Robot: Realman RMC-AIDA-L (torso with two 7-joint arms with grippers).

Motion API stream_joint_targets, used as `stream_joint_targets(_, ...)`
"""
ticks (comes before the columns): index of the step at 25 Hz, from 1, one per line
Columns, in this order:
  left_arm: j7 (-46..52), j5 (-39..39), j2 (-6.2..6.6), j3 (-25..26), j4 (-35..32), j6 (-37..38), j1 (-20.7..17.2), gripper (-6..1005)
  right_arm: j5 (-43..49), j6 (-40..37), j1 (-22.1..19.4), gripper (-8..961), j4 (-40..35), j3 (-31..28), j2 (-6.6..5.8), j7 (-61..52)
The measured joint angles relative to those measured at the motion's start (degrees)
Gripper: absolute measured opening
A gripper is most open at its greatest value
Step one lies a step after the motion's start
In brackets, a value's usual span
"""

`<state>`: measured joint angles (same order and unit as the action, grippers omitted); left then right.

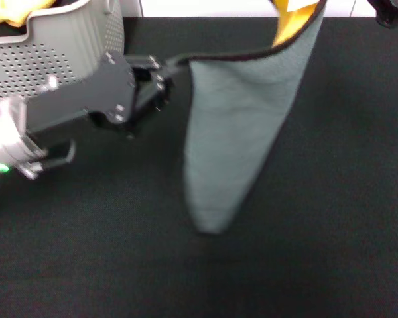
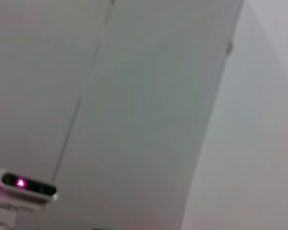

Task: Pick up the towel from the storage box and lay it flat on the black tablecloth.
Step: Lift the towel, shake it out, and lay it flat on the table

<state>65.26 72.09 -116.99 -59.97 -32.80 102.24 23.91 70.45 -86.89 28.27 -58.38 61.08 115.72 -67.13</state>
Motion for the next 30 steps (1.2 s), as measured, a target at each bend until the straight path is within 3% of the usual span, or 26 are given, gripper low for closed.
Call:
stream_joint_targets(4, 3.9, 0.2, 1.17, 2.7, -4.3, 1.3, -0.2, 11, 1.9, 1.5, -1.7, 1, -0.1, 0.0, -0.30, -4.8)
stream_joint_targets(12, 10.2, 0.8, 1.80, 9.7, -10.8, -0.8, 0.5, 12, 6.2, 3.6, -1.8, 1, -0.3, -0.2, -0.28, -8.4)
stream_joint_targets(20, 11.3, 5.7, 2.85, 10.1, -12.1, 0.3, 1.1, 14, 6.0, -0.3, -4.4, 0, -2.7, 2.2, 0.22, -9.0)
stream_joint_targets(23, 12.1, 6.9, 3.81, 10.1, -13.5, 5.0, -0.4, 15, 5.1, -3.0, -8.1, 0, -5.8, 4.9, 0.45, -11.2)
stream_joint_targets(26, 14.2, 6.7, 5.90, 10.1, -17.0, 11.8, -4.8, 15, 2.1, -5.3, -11.3, 0, -8.2, 8.3, 0.48, -12.9)
stream_joint_targets(30, 16.5, 5.3, 6.94, 9.5, -20.5, 14.2, -7.8, 16, -1.5, -7.7, -14.9, 0, -11.4, 11.0, 0.47, -15.8)
